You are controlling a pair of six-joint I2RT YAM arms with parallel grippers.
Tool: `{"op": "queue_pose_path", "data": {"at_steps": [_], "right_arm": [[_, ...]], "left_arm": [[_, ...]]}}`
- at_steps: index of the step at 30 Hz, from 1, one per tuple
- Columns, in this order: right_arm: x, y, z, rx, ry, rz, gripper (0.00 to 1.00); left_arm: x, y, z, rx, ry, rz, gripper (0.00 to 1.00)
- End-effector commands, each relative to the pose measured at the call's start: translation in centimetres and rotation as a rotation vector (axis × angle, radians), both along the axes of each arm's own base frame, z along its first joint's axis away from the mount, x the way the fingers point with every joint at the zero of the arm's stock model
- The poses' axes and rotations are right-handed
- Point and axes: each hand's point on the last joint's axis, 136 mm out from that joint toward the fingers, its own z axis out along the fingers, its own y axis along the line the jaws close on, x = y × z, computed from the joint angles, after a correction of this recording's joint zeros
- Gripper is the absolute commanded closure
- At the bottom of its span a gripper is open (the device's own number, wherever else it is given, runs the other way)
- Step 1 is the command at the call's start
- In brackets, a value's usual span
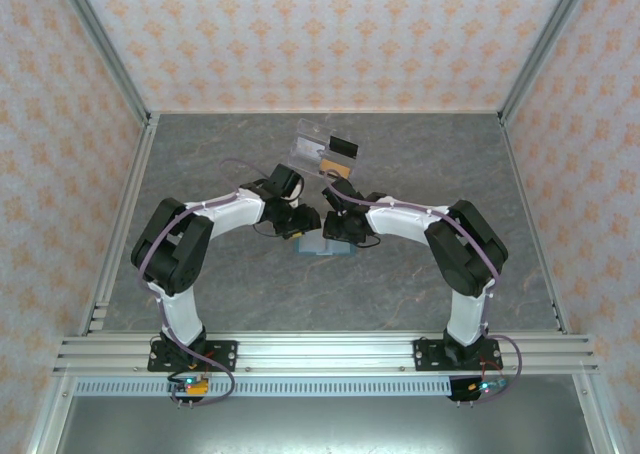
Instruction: Take the credit cards out of the card holder
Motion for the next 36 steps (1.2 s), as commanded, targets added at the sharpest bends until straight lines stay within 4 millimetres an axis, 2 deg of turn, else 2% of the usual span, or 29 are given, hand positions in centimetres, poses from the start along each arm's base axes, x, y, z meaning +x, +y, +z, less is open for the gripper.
{"op": "queue_pose_path", "data": {"at_steps": [1, 6, 18, 36], "right_arm": [[-1.9, -3.0, -3.7, -0.132, 0.088, -0.032, 0.60], [-1.9, -3.0, -3.7, -0.123, 0.089, -0.038, 0.60], [-1.8, -3.4, -3.9, -0.096, 0.097, -0.057, 0.62], [-1.1, -2.9, -1.8, 0.072, 0.072, -0.097, 0.65]], "left_arm": [[-0.6, -0.7, -0.8, 0.002, 0.022, -0.040, 0.51], [-0.5, -1.8, -0.4, -0.068, 0.021, -0.040, 0.52], [-0.3, -2.9, 0.2, -0.135, 0.023, -0.039, 0.58], [0.1, -4.8, 2.5, -0.277, -0.009, -0.057, 0.62]]}}
